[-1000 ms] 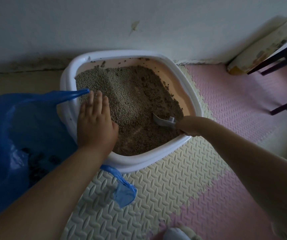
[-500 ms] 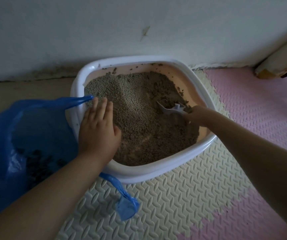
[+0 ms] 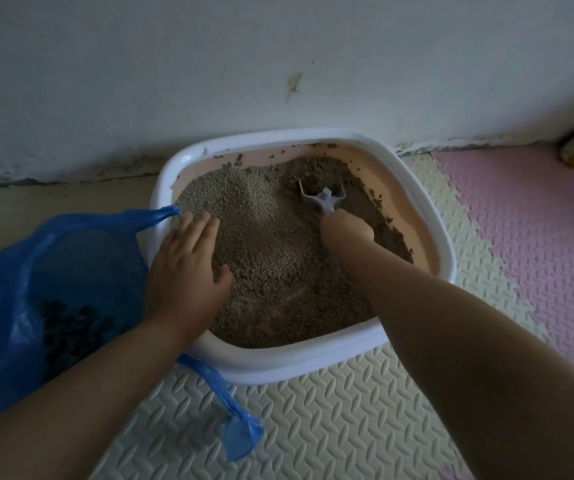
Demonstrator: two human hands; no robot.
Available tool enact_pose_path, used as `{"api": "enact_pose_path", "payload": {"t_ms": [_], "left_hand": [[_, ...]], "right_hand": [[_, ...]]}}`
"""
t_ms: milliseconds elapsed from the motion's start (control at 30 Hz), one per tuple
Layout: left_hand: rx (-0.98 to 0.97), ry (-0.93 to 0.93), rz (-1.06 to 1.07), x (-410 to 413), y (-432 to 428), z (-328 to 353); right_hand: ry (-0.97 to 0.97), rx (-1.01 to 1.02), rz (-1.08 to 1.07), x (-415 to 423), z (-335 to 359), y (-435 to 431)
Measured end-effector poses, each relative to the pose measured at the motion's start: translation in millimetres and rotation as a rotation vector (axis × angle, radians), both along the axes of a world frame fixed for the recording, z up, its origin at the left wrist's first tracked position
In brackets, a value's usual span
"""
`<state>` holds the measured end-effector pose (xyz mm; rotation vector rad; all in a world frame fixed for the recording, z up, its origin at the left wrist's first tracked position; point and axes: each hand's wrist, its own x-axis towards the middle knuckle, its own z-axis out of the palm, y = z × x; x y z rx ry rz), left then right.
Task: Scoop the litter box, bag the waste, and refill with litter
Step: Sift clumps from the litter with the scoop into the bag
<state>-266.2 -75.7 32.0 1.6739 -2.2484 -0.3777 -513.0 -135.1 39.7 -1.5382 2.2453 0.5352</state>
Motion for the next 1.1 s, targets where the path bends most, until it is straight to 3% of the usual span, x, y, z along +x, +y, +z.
{"api": "enact_pose_path", "payload": {"t_ms": [133,367,467,567,1100], "left_hand": [[0.009,0.027,0.007,0,1,3],[-0.021,0.074,0.002,1,1,0],[-0.044,0.127,0.022,2,1,-1],[-0.056,0.145,0.036,2,1,-1],[-0.074,0.184,0.120,2,4,-3]], "right_hand": [[0.002,-0.081,0.064,-6,-10,11],[-0.334,-0.374,-0.120,-6,16,74],[-0.319,-0.454,-0.045,-3,33,104],[-0.245,-0.475,0.045,-2,38,124],[-0.428,-0.563,-0.050,14,26,146]]}}
